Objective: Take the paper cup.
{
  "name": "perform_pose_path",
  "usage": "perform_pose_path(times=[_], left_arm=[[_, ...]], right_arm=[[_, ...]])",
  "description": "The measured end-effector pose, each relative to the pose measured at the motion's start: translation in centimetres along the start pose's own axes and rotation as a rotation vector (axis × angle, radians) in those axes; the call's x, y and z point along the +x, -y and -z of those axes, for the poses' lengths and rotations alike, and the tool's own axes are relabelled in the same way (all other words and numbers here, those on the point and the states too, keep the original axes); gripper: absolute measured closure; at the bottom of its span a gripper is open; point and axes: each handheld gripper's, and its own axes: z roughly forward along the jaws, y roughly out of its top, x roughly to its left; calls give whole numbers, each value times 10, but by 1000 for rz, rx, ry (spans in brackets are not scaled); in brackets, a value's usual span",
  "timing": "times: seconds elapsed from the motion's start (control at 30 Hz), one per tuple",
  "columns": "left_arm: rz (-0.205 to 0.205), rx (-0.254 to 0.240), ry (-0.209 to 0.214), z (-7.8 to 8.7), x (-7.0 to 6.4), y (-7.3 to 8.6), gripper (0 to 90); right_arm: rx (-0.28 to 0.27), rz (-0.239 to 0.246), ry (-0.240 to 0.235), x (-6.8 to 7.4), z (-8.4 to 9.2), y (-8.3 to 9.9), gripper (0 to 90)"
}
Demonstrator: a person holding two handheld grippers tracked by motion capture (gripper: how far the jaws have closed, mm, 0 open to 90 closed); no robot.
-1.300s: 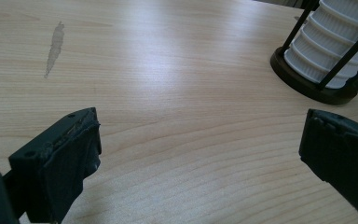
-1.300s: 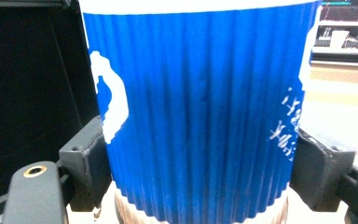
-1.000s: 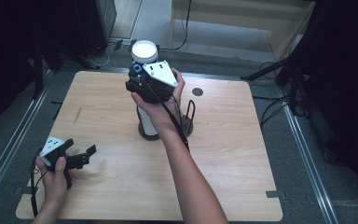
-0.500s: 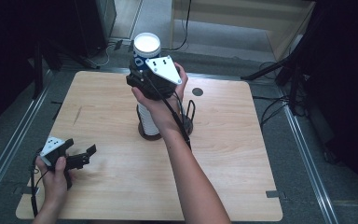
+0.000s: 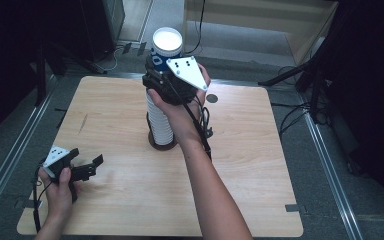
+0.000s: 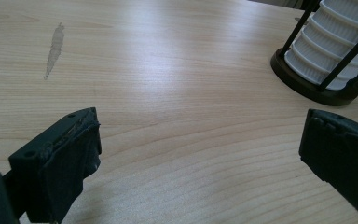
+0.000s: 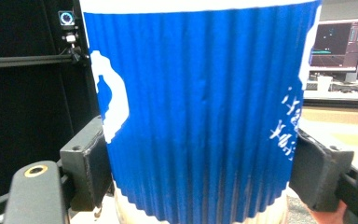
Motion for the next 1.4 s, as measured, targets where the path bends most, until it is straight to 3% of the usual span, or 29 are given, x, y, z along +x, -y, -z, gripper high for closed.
perform_pose_path(times=[0.3,0.6,0.83,1.4], left_arm=[[1,0,0,0,0,0,0],[0,1,1,0,0,0,0],[-1,1,1,0,0,0,0],[-5,-2,0,0,-1,0,0]], right_arm=[[-25,-10,26,-16,8,-8,191],[-17,-22,55,-32,18,-6,191],[0,-31,94,-55,31,7,192],[38,-42,151,-89,58,36,191]])
